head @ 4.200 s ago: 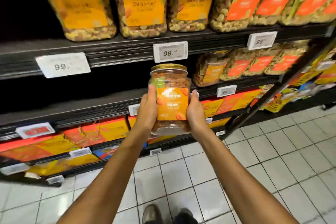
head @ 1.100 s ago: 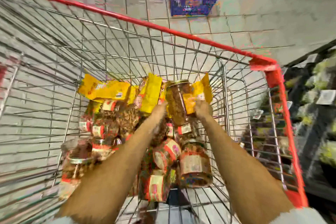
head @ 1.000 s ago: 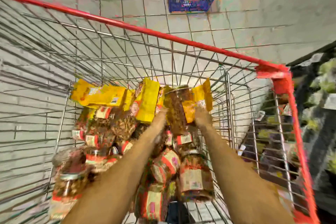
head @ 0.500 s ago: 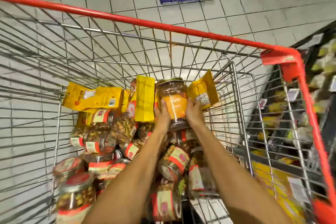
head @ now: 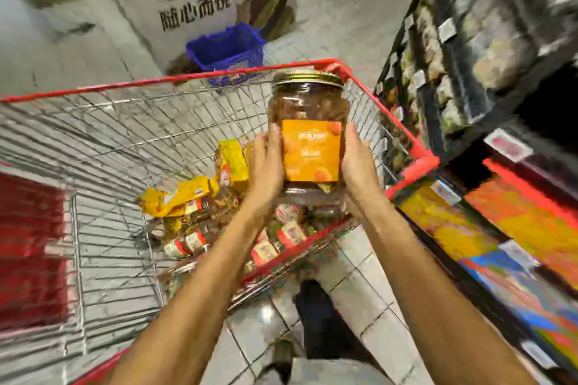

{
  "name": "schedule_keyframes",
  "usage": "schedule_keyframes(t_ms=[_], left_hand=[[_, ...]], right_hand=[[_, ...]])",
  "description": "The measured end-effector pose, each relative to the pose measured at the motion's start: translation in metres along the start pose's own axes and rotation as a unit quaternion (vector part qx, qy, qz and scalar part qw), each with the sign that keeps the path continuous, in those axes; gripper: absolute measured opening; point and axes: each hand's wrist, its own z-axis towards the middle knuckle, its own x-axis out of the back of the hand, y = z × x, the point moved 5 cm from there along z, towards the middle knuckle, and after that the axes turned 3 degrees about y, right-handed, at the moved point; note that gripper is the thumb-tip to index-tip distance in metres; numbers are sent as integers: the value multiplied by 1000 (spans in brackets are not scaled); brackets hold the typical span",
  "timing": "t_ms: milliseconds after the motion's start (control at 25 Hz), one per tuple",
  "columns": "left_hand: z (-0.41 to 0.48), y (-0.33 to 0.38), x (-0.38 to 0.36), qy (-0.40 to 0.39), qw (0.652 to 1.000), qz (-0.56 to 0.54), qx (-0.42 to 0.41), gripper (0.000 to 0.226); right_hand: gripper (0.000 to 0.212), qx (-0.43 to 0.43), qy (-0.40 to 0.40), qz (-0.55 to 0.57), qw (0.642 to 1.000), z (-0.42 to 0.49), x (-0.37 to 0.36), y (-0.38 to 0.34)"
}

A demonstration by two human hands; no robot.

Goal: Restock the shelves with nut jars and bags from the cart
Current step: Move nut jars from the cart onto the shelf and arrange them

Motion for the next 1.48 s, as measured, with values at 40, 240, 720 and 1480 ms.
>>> schedule_keyframes(t_ms=[40,240,720,1480], left_hand=[[-21,16,-9,-15,1000,5,-14,48],[-138,76,-100,-140,985,-27,-98,49],[-461,72,-438,-463,882,-88,32,60],[-488,42,-756,-478,868,-82,111,59]], right_hand=[[49,10,22,51,998,-19,29,-5],[44,35,170,110,979,-96,188,15],[48,-53,363,135,921,-208,604,184],[31,-63,493,233,836,-44,824,322]])
